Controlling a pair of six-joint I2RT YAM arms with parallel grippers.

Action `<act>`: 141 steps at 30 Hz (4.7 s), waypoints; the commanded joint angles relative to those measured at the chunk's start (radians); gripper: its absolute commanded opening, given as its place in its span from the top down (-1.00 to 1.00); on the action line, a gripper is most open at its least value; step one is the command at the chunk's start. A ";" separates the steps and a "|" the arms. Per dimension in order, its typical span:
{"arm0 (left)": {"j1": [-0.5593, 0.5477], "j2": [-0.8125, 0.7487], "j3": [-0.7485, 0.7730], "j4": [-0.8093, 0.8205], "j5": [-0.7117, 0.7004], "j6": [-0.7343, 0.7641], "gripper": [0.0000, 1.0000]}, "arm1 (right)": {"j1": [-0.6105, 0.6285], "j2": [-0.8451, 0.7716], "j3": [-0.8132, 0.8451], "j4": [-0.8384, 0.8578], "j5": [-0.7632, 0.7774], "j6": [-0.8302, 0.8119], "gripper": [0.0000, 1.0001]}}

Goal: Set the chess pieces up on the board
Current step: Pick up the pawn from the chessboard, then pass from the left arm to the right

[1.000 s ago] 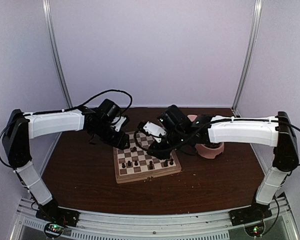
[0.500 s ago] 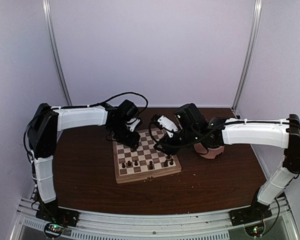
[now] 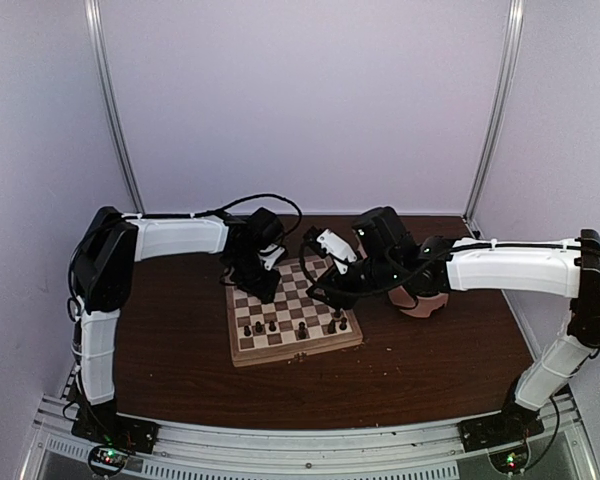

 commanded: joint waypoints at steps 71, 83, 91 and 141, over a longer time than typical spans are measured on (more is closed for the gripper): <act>0.002 -0.579 -0.675 1.113 0.315 -1.138 0.66 | 0.024 0.160 -0.012 0.614 0.059 0.241 0.23; 0.002 -0.558 -0.675 1.135 0.337 -1.152 0.66 | 0.028 0.164 -0.011 0.636 0.110 0.235 0.38; 0.002 -0.553 -0.679 1.150 0.342 -1.161 0.66 | 0.028 0.167 -0.008 0.642 0.117 0.222 0.35; 0.109 -0.712 -0.713 0.957 0.322 -0.796 -0.50 | -0.017 0.042 0.126 -0.031 0.042 0.231 1.00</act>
